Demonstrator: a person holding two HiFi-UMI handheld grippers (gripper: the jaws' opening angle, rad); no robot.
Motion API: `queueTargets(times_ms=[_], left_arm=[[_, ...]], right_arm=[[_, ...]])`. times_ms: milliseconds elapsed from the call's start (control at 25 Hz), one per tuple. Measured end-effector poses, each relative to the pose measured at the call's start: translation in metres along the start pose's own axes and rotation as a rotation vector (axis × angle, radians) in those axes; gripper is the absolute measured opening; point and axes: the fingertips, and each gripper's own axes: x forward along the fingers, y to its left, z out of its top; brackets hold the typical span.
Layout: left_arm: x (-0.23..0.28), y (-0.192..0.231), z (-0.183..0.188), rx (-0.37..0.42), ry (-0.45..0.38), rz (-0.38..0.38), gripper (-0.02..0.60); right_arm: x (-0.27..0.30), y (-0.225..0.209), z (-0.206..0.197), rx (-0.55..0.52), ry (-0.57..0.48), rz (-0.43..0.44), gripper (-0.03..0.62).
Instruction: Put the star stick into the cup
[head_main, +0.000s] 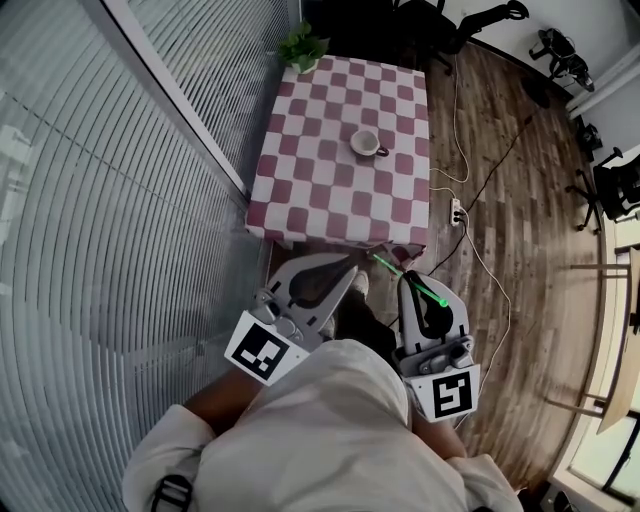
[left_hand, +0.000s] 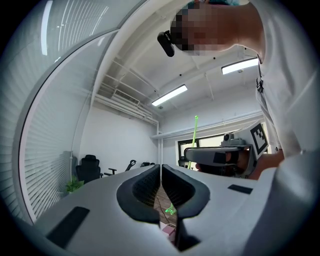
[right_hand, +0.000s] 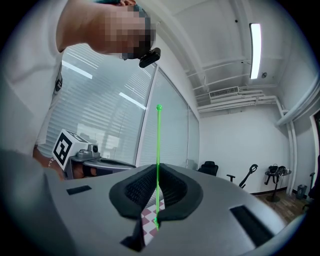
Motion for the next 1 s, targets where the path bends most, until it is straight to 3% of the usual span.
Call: queueTargets(times_ms=[520, 1000], left_arm=[[0.022, 0.015, -0.007, 0.017, 0.019, 0.01, 0.034], [0.087, 0.054, -0.026, 0.01, 0.051, 0.02, 0.034]], right_arm=[[0.018, -0.025, -0.01, 0.004, -0.012, 0.004, 0.038], [0.062, -0.087, -0.033, 0.035, 0.001, 0.015, 0.038]])
